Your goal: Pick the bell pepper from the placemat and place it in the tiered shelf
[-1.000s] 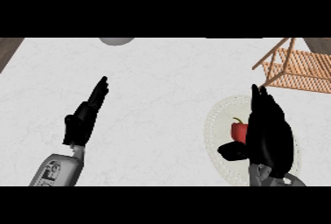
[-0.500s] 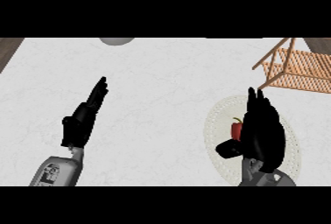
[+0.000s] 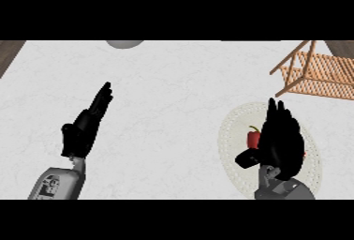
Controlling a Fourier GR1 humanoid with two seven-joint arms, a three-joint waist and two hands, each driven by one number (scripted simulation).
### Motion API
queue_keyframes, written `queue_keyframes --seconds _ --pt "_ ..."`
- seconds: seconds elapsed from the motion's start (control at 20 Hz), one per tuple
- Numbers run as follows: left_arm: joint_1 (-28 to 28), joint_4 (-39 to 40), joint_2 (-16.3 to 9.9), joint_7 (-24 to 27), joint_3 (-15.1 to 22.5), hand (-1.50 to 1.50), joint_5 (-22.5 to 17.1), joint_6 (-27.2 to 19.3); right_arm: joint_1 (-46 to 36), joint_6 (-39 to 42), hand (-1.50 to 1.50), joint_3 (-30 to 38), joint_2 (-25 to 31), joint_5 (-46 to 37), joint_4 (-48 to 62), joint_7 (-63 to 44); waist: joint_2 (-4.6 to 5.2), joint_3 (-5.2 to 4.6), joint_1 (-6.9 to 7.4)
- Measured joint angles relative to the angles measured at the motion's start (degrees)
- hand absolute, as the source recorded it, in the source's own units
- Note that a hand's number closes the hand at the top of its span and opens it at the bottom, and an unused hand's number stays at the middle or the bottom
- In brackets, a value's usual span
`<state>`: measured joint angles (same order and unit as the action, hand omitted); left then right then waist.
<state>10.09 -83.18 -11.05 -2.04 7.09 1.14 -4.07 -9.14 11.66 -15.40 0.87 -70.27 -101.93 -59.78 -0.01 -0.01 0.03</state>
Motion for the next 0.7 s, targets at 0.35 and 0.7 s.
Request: queue_keyframes --seconds 0.35,0.7 --pt "-1.82 -0.94 1.94 0.67 0.28 0.0 1.81 0.15 0.18 -1.1 -1.5 3.59 -0.18 -0.07 3.67 2.03 0.0 0.01 0.04" --pt "-0.61 -0.6 3.19 -0.13 -0.74 0.0 3.61 0.59 0.66 -2.65 -1.5 3.69 -0.12 0.42 6.04 3.0 -0.01 0.0 -0.01"
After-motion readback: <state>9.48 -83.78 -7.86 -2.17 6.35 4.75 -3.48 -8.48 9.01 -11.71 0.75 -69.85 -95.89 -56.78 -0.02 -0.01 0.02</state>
